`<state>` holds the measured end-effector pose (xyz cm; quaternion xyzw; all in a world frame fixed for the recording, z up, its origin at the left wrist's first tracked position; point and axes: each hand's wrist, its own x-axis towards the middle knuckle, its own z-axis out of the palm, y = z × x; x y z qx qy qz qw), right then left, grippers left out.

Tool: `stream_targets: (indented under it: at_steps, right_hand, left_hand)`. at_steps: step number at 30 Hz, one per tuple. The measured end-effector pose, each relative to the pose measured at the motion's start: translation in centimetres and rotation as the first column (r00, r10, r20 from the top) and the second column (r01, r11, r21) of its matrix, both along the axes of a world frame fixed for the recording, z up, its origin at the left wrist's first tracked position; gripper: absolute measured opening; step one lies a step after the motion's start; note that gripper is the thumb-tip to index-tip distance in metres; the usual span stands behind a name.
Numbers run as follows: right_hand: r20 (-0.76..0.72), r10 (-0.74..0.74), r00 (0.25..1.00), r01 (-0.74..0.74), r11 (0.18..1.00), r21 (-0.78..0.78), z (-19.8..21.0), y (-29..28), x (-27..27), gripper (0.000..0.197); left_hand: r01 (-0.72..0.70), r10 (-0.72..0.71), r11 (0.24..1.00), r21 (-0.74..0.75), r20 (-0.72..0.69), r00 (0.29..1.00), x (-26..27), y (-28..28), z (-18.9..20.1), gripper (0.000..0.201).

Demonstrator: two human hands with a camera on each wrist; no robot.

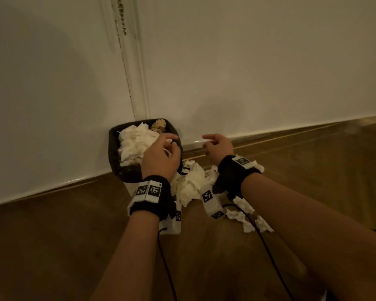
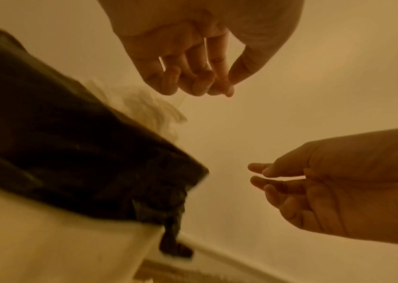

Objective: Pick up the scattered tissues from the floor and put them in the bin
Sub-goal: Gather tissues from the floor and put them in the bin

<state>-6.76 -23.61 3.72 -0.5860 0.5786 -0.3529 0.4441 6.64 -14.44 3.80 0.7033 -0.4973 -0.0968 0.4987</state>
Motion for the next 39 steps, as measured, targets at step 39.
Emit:
stream_targets:
  at_steps: [39]
  right_hand:
    - [-0.661, 0.399, 0.635, -0.213, 0.914, 0.347, -17.5, 6.3, -14.4, 0.029]
  left_hand:
    - [0.210, -0.577, 0.534, 0.819, 0.171, 0.798, -13.3, -4.5, -20.0, 0.028]
